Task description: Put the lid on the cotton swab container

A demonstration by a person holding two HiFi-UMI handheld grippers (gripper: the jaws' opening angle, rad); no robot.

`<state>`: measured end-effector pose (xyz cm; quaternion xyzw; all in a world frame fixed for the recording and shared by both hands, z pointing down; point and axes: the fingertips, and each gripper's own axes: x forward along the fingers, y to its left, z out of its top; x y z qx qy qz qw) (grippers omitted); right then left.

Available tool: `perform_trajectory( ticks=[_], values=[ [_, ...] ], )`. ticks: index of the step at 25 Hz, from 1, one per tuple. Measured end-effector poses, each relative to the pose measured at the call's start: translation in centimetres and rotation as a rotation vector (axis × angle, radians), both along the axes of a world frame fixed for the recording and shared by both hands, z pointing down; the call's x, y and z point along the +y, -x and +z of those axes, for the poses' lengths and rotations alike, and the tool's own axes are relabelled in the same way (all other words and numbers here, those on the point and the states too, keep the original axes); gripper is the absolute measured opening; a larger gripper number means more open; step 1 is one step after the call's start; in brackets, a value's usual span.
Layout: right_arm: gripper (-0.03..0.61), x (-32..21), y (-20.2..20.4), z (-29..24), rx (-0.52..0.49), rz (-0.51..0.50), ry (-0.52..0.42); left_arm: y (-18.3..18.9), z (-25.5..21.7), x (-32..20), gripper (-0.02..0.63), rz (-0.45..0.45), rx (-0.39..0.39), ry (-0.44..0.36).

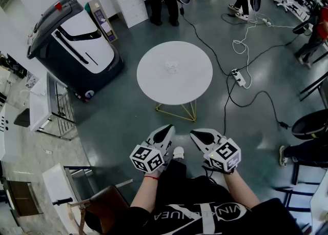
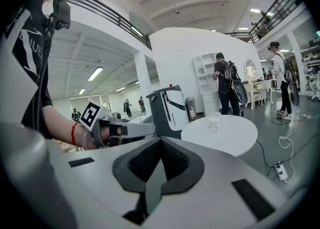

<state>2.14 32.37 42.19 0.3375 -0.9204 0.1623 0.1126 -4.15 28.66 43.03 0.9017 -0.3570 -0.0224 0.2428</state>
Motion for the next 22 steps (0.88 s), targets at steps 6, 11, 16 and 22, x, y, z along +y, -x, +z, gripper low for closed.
perform_trajectory(
  ticks=[6,11,16,22],
  values=[
    [0.002,-5.1,0.9,1.0,0.006,0.015,0.01,0.6,1.0,-5.0,0.011,0.024,-0.009,0.011],
    [0.003,-8.8,0.8,1.6,0.018,0.045,0.027,0.4,1.9,-8.7,0.011,0.049,-0.001,0.037],
    [0.003,-11.6,0.4,2.6,0.021,0.091,0.062,0.1,2.6,-11.6,0.011,0.082,0.004,0.056],
    [0.003,-15.3,1.0,3.5,0.032,0.138,0.08,1.5,3.2,-15.0,0.011,0.088,0.0,0.064]
  ],
)
